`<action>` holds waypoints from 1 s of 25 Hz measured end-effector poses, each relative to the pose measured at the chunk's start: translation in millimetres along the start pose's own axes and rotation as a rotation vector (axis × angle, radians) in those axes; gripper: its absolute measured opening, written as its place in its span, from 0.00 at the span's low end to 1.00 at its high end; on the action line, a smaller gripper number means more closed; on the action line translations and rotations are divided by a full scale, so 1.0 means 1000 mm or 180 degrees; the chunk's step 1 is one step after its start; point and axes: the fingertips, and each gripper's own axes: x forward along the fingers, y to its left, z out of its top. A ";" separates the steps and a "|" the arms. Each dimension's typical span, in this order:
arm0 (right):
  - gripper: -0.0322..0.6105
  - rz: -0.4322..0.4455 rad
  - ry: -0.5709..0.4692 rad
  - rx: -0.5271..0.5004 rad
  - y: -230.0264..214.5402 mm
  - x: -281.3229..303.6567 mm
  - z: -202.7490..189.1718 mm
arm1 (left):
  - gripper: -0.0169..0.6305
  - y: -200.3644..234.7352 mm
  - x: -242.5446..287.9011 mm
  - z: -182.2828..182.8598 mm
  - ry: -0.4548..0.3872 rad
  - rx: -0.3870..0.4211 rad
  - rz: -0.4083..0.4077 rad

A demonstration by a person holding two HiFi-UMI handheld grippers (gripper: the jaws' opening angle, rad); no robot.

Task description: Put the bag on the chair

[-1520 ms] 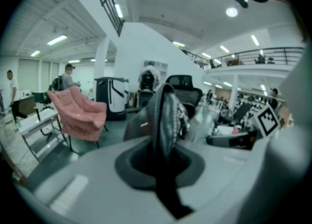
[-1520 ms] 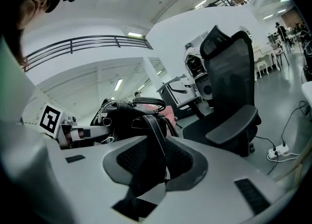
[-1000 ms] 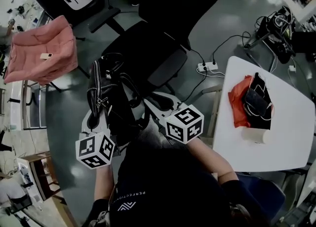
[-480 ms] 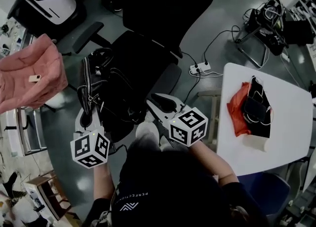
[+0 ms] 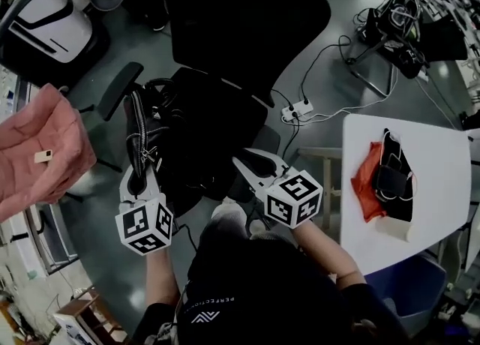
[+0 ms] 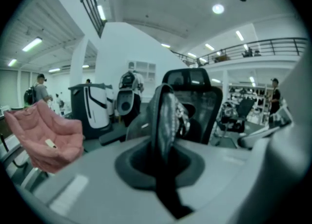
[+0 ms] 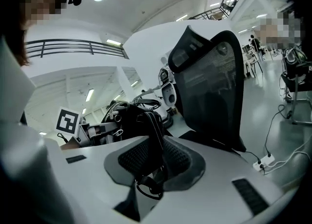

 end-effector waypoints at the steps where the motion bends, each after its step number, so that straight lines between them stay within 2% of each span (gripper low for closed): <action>1: 0.18 -0.0055 0.0009 0.0011 -0.005 0.004 0.001 | 0.05 0.001 0.010 0.001 0.0004 0.0021 -0.0036; 13: 0.18 -0.0483 0.0169 0.0185 -0.048 0.030 -0.003 | 0.05 -0.011 0.109 0.004 0.0000 0.0211 -0.0344; 22: 0.18 -0.0669 0.0263 0.0279 -0.068 0.030 -0.016 | 0.05 -0.038 0.162 -0.019 0.0009 0.0320 -0.0489; 25: 0.18 -0.0746 0.0295 0.0316 -0.074 0.028 -0.020 | 0.05 -0.049 0.180 -0.034 0.0070 0.0276 -0.0501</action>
